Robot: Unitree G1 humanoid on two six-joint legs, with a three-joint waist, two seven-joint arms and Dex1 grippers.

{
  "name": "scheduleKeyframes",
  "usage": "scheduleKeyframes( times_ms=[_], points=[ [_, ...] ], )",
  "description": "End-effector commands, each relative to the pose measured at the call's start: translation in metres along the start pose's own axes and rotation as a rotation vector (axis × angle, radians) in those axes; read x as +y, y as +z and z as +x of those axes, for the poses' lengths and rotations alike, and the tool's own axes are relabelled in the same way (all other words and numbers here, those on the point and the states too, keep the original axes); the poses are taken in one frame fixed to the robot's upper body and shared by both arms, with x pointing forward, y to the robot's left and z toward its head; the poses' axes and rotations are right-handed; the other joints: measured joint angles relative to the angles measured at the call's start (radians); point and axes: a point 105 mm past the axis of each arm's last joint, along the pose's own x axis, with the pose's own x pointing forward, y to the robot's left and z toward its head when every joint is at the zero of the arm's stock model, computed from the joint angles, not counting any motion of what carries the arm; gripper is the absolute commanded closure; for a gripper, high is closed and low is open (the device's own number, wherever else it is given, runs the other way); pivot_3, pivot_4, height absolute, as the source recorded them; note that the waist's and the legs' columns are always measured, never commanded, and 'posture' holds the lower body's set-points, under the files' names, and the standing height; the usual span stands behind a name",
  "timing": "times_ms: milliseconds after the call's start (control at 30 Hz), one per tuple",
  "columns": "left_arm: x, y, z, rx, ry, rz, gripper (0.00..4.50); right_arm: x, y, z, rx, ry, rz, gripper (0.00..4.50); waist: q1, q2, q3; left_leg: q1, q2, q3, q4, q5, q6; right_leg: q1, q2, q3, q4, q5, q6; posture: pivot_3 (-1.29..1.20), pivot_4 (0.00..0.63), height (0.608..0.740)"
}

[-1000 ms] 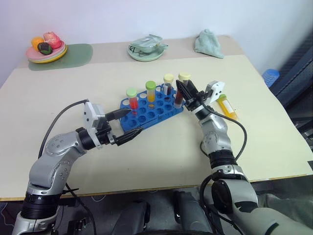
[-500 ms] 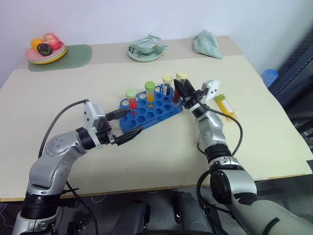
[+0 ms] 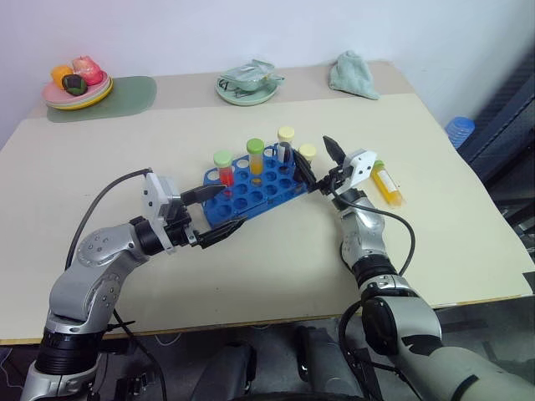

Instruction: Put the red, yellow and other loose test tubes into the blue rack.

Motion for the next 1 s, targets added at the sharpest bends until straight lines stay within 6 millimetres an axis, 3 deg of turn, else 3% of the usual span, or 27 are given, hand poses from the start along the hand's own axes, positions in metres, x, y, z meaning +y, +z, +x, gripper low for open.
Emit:
scheduleKeyframes(
  times_ms=[33, 167, 233, 367, 433, 633, 833, 1000],
  points=[
    [-0.001, 0.012, 0.001, -0.041, -0.010, 0.032, 0.28, -0.001, 0.031, 0.007, -0.103, 0.022, -0.068, 0.06, 0.000, 0.000, 0.000, 0.000, 0.000, 0.000, 0.000, 0.000, 0.000, 0.000, 0.000, 0.000, 0.000, 0.000, 0.000, 0.00, 0.150, 0.740],
    [-0.001, 0.012, 0.006, -0.050, -0.017, 0.034, 0.28, -0.030, 0.066, 0.000, -0.043, -0.039, -0.126, 0.06, 0.012, 0.000, 0.000, -0.001, 0.000, 0.000, 0.000, 0.000, 0.000, 0.000, 0.000, 0.000, 0.000, 0.000, 0.000, 0.00, 0.150, 0.740],
    [-0.002, 0.011, 0.007, -0.051, -0.018, 0.031, 0.28, -0.048, 0.083, -0.011, 0.057, -0.069, -0.150, 0.06, 0.016, 0.000, 0.000, -0.002, 0.000, 0.000, 0.000, 0.000, 0.000, -0.001, 0.000, 0.000, -0.001, 0.000, 0.000, 0.00, 0.150, 0.740],
    [-0.003, 0.010, 0.008, -0.052, -0.025, 0.023, 0.28, -0.090, 0.096, -0.032, 0.326, -0.188, -0.217, 0.06, 0.013, 0.000, 0.000, -0.002, 0.000, 0.000, 0.000, -0.001, 0.001, 0.000, -0.001, 0.000, -0.003, 0.000, 0.000, 0.00, 0.150, 0.740],
    [-0.003, 0.009, 0.009, -0.054, -0.026, 0.021, 0.28, -0.112, 0.093, -0.044, 0.488, -0.232, -0.211, 0.06, 0.009, 0.001, 0.000, -0.001, 0.001, 0.001, 0.000, -0.001, 0.001, 0.000, -0.001, 0.000, -0.003, 0.000, -0.001, 0.00, 0.150, 0.740],
    [-0.003, 0.008, 0.013, -0.057, -0.040, 0.015, 0.28, -0.148, 0.070, -0.062, 0.792, -0.331, -0.154, 0.06, 0.003, 0.000, 0.000, 0.000, 0.003, 0.005, -0.001, 0.000, 0.001, 0.000, 0.000, 0.003, -0.004, 0.002, -0.002, 0.00, 0.150, 0.740],
    [-0.002, 0.009, 0.013, -0.054, -0.045, 0.020, 0.28, -0.150, 0.047, -0.049, 0.899, -0.315, -0.039, 0.06, 0.007, 0.000, 0.001, -0.001, 0.003, 0.006, -0.001, 0.000, 0.001, 0.000, 0.000, 0.004, -0.005, 0.002, -0.002, 0.00, 0.150, 0.740],
    [-0.004, 0.010, 0.011, -0.051, -0.040, 0.025, 0.28, -0.152, 0.025, -0.051, 1.008, -0.304, -0.015, 0.06, 0.008, 0.000, 0.001, -0.001, 0.003, 0.006, -0.001, -0.001, 0.001, 0.000, 0.000, 0.003, -0.005, 0.002, -0.002, 0.00, 0.150, 0.740]
  ],
)
